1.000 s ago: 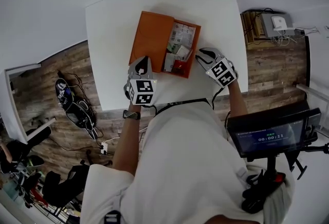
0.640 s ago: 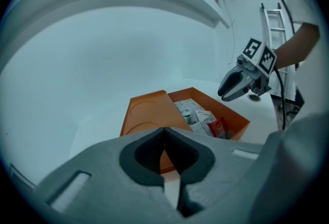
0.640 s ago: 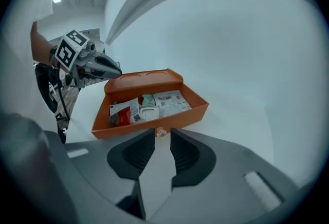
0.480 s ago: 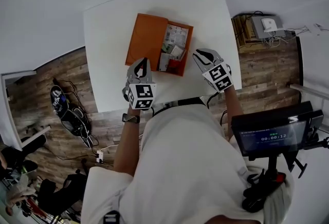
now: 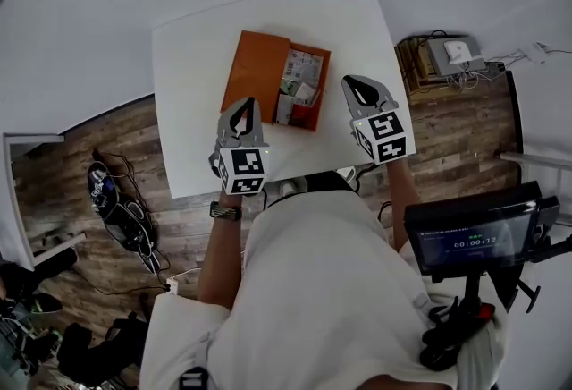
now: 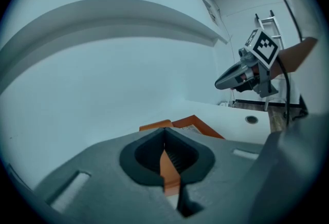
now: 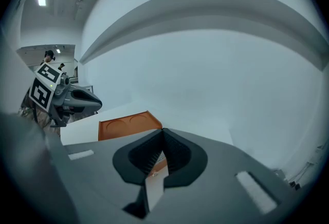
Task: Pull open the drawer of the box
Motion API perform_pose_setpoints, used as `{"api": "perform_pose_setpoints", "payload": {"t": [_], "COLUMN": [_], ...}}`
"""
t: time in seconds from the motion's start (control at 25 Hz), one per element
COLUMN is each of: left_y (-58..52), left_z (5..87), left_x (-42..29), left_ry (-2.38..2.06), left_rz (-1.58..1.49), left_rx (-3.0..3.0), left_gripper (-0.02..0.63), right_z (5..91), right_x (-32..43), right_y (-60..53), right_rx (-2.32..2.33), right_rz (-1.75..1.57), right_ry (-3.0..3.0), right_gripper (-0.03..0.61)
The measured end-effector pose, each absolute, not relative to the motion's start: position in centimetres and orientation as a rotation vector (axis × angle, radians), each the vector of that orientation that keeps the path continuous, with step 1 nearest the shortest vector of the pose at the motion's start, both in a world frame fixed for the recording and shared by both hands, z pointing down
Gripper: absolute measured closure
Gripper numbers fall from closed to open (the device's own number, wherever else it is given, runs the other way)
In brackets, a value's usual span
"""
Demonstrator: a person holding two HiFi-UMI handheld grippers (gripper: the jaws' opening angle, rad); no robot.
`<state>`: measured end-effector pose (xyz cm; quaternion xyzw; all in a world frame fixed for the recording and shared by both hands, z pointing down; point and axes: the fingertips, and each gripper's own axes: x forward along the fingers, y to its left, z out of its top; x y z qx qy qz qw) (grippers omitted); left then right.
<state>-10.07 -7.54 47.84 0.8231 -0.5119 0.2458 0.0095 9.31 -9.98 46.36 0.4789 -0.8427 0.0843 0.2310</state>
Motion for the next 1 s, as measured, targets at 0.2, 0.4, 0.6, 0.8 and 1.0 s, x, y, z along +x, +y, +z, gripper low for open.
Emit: {"api": "perform_pose_setpoints", "payload": {"t": [0.2,0.4,0.6,0.8,1.0], "left_y": [-8.4,-9.8,-10.6,-11.0,-9.8], "left_z": [46.5,44.2,42.1,38.7,33.8], "left_x": [-8.8,-8.3,-8.2,-8.2,-9.6], "left_ry": [-1.606,-1.627,-1.641,-1.667,-1.723], "left_rz": [0.741,0.707,0.667,0.6,0.519], "left_rx": [2.605,2.643,2.671,2.704,2.772], "left_gripper": [0.607,0.607,0.607,0.607,0.607], "right_z": [44.8,42.7,40.4,36.7,32.2], "right_x": [9.6,9.0,8.7,8.0,5.7], "right_y": [-10.6,-11.1,-11.5,-11.5,-10.2], "right_rx": [1.367,1.401,1.431,1.449,1.464], "right_rz": [0.23,0.222,0.189,0.111,0.007], "right_ry": [-2.327,-2.352,-2.367,-2.412,-2.459], "right_gripper": [0.575,0.575,0.575,0.576,0.577]}}
